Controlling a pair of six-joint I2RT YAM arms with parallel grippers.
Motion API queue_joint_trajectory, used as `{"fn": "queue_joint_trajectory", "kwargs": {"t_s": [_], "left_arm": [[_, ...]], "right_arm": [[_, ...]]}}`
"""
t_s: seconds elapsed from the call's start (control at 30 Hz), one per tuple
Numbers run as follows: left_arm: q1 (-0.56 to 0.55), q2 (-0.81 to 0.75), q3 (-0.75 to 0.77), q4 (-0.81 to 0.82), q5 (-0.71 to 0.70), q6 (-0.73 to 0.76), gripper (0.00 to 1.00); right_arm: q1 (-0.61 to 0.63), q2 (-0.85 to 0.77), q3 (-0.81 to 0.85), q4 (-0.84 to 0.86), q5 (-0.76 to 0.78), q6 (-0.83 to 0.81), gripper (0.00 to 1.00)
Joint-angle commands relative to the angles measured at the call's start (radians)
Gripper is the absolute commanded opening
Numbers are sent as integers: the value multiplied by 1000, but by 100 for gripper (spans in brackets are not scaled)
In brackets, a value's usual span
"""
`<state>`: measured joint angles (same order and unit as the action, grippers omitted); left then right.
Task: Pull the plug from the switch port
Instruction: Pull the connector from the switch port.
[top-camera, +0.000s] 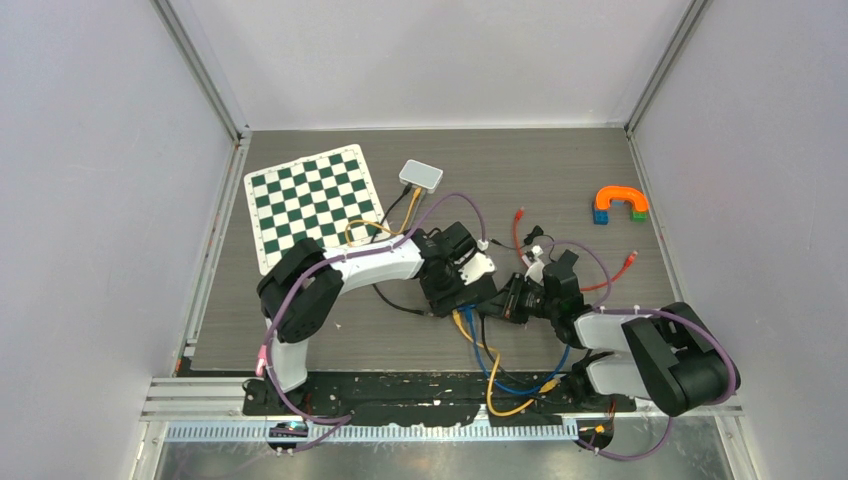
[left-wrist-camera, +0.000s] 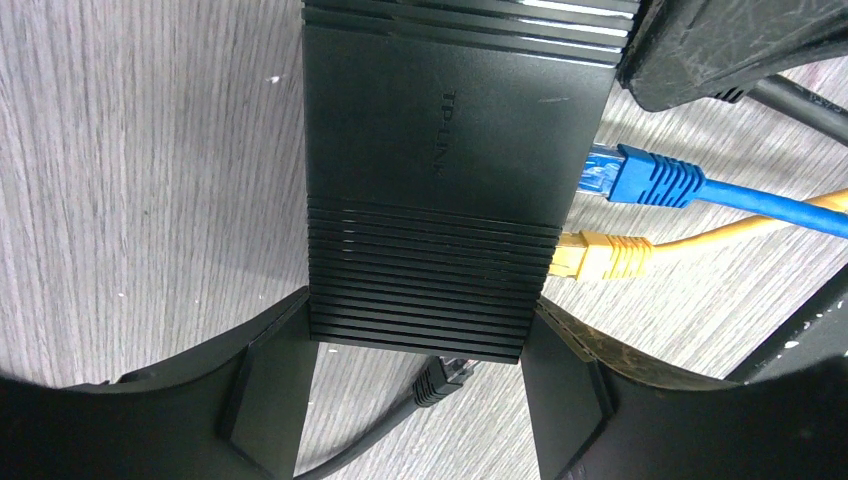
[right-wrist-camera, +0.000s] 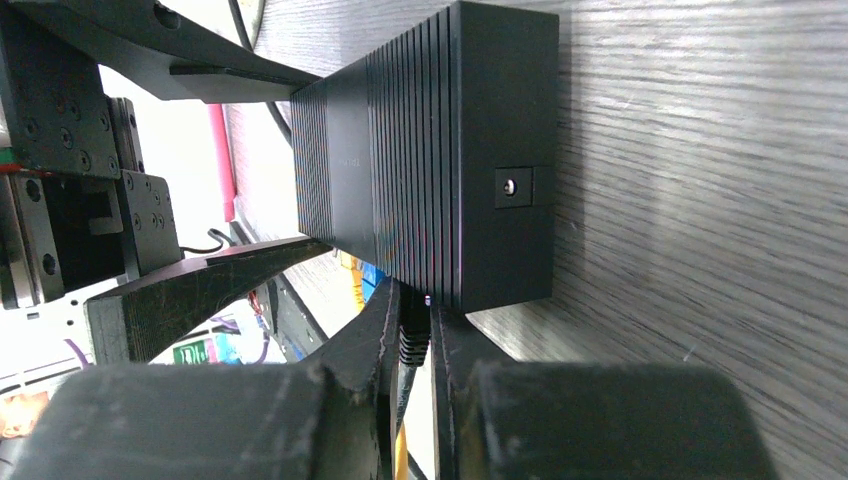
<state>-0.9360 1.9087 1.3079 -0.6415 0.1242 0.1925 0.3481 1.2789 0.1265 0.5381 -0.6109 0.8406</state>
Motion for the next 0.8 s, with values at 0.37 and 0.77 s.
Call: {"fn": "queue_joint_trajectory", "kwargs": {"t_s": [0.37, 0.77], "left_arm": [[34, 64, 54, 73, -61, -80, 53], [39, 65, 61, 73, -25, -62, 53]], "right_arm": [[75, -54, -6, -201, -145, -140, 5], [79, -108, 10, -348, -54, -202, 5]]}}
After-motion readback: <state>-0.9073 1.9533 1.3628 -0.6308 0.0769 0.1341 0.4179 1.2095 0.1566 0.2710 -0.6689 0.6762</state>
